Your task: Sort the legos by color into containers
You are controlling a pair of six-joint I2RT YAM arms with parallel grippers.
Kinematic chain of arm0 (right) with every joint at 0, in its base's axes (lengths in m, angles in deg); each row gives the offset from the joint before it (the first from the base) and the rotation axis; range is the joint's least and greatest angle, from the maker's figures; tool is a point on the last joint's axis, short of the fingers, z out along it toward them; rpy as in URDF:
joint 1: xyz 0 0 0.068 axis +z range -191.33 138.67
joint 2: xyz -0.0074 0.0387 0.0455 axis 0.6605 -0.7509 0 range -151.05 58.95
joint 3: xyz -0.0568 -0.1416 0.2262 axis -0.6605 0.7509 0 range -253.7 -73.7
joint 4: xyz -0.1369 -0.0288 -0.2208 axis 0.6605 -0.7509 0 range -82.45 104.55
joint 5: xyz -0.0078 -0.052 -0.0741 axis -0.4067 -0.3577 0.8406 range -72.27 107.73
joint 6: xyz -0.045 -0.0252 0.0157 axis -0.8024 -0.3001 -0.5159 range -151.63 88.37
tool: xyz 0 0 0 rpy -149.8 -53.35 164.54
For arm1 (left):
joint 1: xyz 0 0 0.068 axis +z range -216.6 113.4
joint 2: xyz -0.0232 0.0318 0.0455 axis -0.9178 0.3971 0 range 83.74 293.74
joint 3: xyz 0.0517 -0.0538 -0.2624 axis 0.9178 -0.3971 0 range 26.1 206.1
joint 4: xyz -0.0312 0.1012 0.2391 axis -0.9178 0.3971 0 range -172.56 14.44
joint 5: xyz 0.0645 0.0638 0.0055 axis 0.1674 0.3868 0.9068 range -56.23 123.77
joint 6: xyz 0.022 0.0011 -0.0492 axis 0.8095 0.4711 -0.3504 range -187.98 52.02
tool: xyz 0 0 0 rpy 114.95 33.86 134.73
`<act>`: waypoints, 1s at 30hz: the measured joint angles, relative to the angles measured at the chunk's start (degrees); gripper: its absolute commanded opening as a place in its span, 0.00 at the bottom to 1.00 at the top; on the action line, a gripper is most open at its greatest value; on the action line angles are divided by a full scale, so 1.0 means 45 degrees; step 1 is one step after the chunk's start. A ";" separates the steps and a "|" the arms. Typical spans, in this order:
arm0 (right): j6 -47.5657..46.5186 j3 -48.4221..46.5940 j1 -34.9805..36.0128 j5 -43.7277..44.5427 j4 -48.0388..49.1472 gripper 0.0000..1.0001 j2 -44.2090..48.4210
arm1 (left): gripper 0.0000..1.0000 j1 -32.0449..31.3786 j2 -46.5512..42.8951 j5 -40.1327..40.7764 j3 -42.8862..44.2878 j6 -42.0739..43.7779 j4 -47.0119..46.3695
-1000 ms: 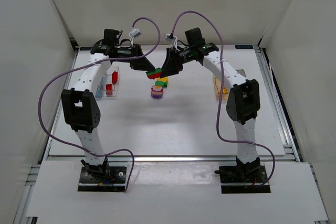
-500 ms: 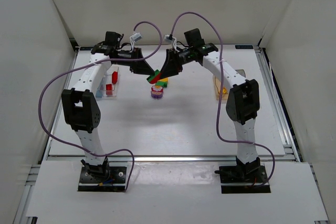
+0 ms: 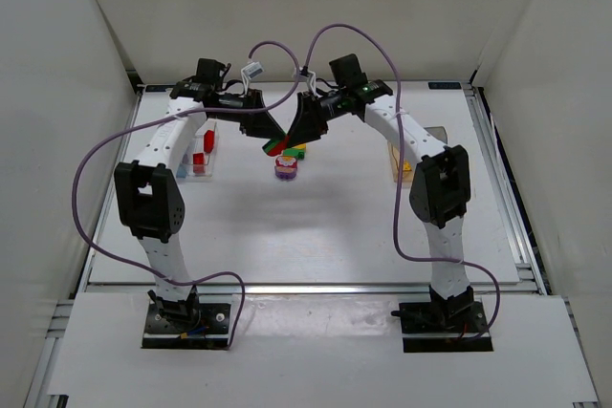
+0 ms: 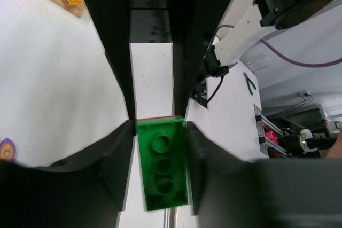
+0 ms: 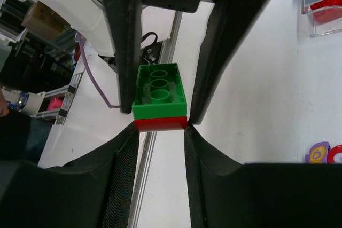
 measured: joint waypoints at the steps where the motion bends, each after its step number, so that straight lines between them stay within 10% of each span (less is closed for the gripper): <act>1: 0.0000 -0.0005 0.0000 0.0015 -0.0005 0.00 0.0000 | 0.43 0.0000 0.0000 -0.0005 0.0000 0.0000 0.0053; 9: -0.0019 -0.0010 -0.0005 0.0160 -0.0083 0.00 0.0000 | 0.10 0.0010 0.0000 0.0058 0.0000 0.0117 0.0151; 30: -0.2399 0.1758 -0.1020 0.0729 -0.1705 0.00 0.0612 | 0.10 0.2244 -0.0160 0.0058 -0.0981 -0.4012 -0.5056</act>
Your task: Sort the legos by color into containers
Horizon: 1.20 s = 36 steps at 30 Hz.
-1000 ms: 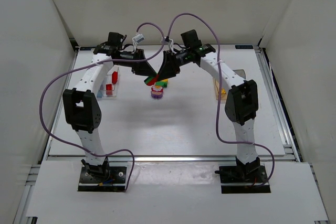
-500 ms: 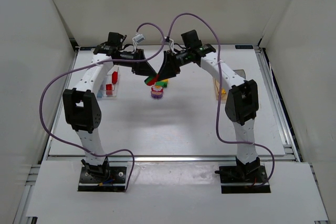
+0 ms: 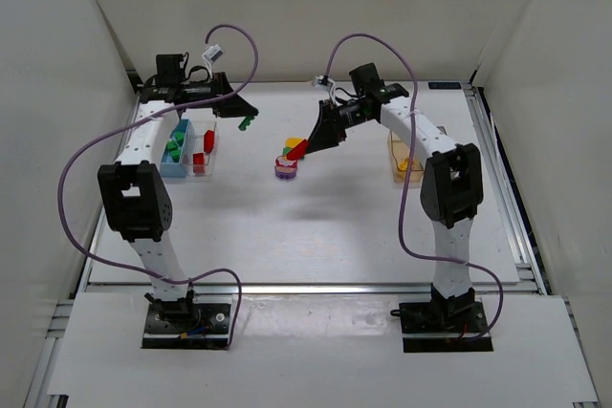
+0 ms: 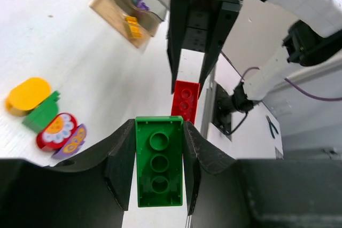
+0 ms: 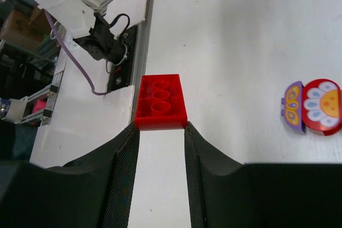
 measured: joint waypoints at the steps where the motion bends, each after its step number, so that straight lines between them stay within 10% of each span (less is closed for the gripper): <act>1: -0.0102 0.0005 -0.0068 0.0058 -0.0073 0.00 0.0005 | 0.11 0.0117 -0.0024 0.0102 0.0000 -0.0136 -0.0126; 21: -0.1127 0.0019 -0.0656 0.1622 -0.1156 0.00 0.1447 | 0.12 0.2429 -0.1739 1.2891 -0.0806 0.1651 0.2108; 36: -0.0831 -0.0039 -0.0675 0.2293 -0.1020 0.00 0.1452 | 0.17 0.3502 0.0199 1.5504 -0.0753 0.1919 0.2550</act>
